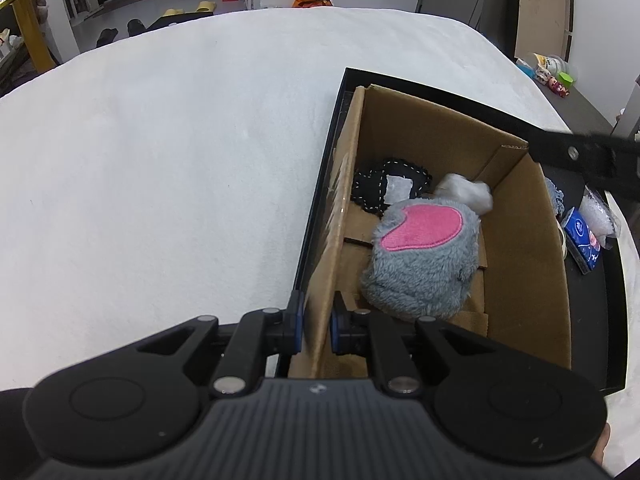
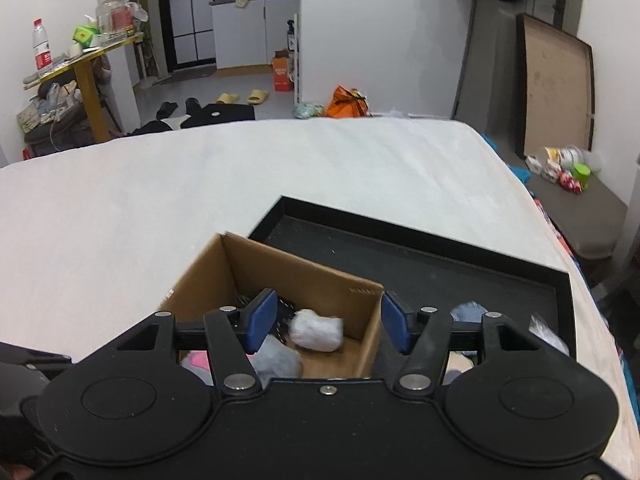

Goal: Organize soft objects
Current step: 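Carry the white tissue bundle into the box and release it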

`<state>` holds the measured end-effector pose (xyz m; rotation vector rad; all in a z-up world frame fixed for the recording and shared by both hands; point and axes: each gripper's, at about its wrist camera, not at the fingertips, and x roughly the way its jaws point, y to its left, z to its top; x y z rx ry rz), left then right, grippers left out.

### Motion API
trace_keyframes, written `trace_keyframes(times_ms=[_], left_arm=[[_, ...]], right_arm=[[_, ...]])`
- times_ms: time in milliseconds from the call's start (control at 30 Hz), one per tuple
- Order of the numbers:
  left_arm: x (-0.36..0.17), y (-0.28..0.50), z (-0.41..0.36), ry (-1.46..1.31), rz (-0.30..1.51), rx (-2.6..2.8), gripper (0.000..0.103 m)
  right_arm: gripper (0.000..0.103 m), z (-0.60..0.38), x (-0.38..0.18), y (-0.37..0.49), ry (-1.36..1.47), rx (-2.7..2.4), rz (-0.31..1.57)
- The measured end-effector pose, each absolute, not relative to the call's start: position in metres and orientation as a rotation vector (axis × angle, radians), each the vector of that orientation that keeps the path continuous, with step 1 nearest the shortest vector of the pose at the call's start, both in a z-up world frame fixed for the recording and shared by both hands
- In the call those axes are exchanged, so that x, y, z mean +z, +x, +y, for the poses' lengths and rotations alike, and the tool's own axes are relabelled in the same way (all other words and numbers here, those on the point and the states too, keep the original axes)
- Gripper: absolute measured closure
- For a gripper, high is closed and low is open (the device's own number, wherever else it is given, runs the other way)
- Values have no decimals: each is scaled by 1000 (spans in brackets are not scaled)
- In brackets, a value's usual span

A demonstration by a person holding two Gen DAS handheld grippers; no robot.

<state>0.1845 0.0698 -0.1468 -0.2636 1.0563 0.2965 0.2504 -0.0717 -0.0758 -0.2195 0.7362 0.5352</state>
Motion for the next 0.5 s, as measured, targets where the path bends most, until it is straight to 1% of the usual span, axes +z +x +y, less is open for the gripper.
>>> trace_keyframes(times_ms=[300, 367, 500], left_arm=[[-143, 187, 65, -243, 1058, 307, 90], [-143, 187, 63, -240, 1061, 311, 87], [-141, 190, 60, -227, 1069, 308, 87]], right_arm=[[44, -101, -83, 252, -265, 515, 765], [44, -107, -84, 254, -271, 511, 771], [40, -124, -86, 259, -274, 498, 770]])
